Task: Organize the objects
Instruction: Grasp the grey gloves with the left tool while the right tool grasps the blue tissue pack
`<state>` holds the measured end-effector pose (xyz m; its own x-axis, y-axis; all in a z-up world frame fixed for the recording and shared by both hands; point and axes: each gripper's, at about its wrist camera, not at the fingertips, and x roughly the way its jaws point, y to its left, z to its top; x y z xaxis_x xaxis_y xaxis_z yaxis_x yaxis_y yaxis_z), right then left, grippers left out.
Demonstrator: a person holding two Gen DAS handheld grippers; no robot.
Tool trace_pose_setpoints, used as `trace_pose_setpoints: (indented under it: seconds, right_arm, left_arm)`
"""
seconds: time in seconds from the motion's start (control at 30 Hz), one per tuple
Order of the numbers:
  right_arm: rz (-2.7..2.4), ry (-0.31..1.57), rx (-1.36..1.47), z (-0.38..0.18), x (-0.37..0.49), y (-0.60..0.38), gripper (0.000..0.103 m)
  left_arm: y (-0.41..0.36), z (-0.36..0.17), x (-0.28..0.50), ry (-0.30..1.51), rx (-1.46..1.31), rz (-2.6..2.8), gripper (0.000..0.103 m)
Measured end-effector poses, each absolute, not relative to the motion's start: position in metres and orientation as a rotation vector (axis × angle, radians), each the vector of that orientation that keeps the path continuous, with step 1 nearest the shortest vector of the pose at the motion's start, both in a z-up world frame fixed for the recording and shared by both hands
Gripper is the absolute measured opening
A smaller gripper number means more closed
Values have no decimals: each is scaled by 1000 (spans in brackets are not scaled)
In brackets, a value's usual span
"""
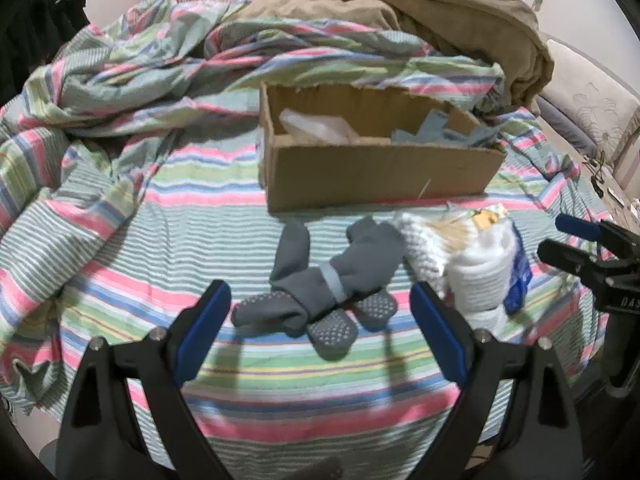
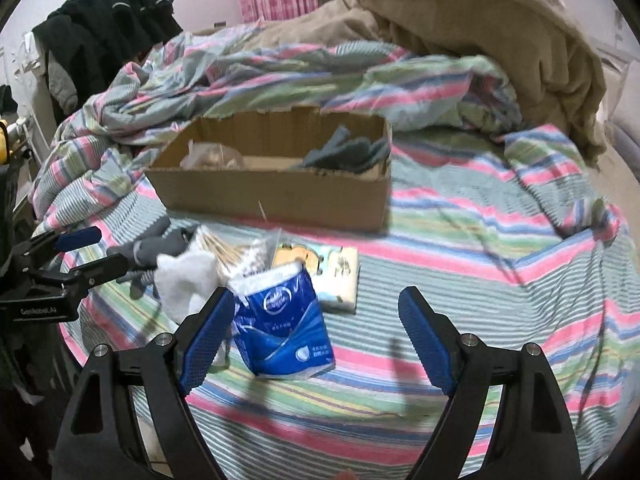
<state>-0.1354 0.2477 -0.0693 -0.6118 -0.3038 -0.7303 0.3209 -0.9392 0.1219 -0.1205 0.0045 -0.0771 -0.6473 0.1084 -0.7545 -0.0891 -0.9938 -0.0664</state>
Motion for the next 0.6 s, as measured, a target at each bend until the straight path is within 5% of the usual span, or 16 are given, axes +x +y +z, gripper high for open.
trace_pose_setpoints:
  seconds: [0.37,0.47,0.5,0.6]
  right_arm:
    - [-2463,65,1230,-101,-143,230,87]
    - [-2445,98,1216,-106,-143,222,85]
    - [-2442,114,1218,-107,-142,219,81]
    - [-2391,130,1194,-106,-137,211,43]
  left_arm:
    - [12,-108,-139,68,-1258,2743,91]
    - [18,-115,-140,126,-1240,2746,80]
    - [19,-115,-139,132,-1224,2748,73]
    - [21,-114,-136,132,-1185,2735,53]
